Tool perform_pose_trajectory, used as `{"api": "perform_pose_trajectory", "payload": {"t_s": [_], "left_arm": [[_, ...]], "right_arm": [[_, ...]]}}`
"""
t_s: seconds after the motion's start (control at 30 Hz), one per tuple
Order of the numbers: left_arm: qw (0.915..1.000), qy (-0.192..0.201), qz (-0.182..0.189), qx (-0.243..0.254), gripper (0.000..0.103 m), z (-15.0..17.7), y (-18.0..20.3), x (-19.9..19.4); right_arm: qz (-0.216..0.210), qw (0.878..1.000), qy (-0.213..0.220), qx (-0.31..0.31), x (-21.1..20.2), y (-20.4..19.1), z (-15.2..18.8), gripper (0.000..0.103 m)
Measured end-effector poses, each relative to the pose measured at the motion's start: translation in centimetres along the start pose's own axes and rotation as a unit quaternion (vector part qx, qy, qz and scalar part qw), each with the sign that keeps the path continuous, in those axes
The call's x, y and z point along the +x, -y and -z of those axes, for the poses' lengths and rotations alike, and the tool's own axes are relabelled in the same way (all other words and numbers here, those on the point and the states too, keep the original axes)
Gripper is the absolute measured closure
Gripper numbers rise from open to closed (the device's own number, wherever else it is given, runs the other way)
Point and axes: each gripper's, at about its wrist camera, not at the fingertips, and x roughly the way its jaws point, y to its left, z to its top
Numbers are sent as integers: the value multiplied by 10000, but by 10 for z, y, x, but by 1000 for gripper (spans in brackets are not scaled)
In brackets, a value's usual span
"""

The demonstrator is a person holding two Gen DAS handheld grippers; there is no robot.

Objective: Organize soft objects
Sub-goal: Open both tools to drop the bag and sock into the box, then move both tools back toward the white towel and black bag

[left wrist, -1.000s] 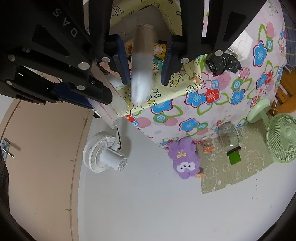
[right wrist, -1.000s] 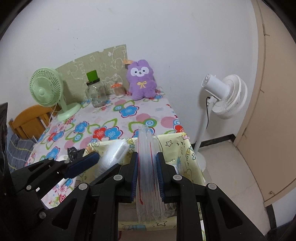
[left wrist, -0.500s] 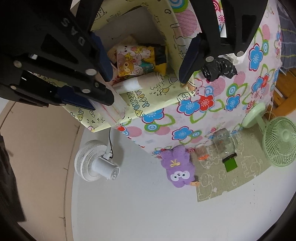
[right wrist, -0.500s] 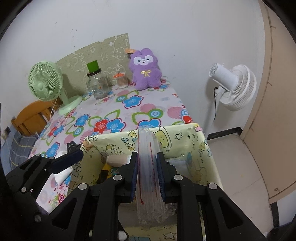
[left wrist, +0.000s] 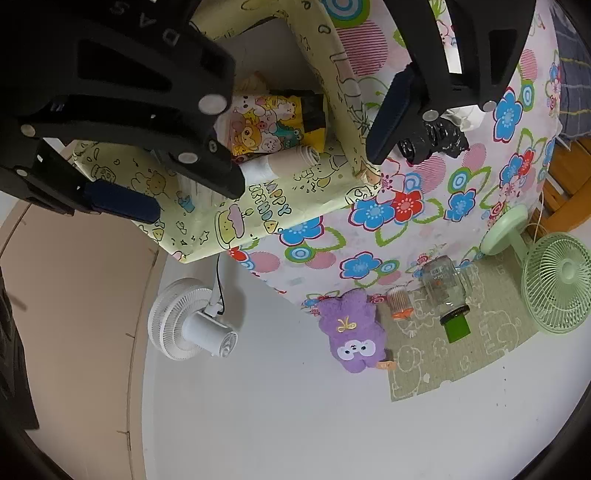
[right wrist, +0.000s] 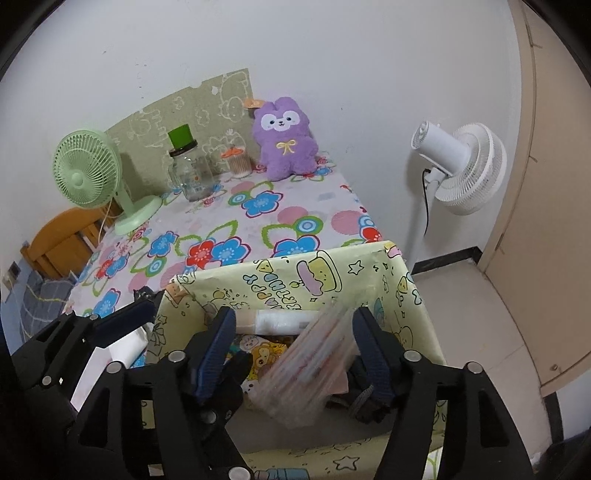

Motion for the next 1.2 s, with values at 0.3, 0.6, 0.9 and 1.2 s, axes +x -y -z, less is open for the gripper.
{"api": "perform_pose_trajectory", "payload": {"t_s": [0.3, 0.6, 0.9, 1.2], "left_arm": [[10000, 90, -9, -16, 14, 5, -8, -19], [9995, 263, -140, -146, 9, 11, -26, -43], [9987, 377, -257, -219, 6, 21, -43, -62], [9978, 484, -329, -319, 3, 29, -60, -78]], "right_arm": [[-31, 9993, 326, -172, -23, -16, 5, 16], [-33, 9979, 589, -285, -43, -38, 8, 6], [-46, 9966, 699, -437, -56, -63, 11, 5], [-62, 9951, 777, -614, -65, -88, 14, 5]]}}
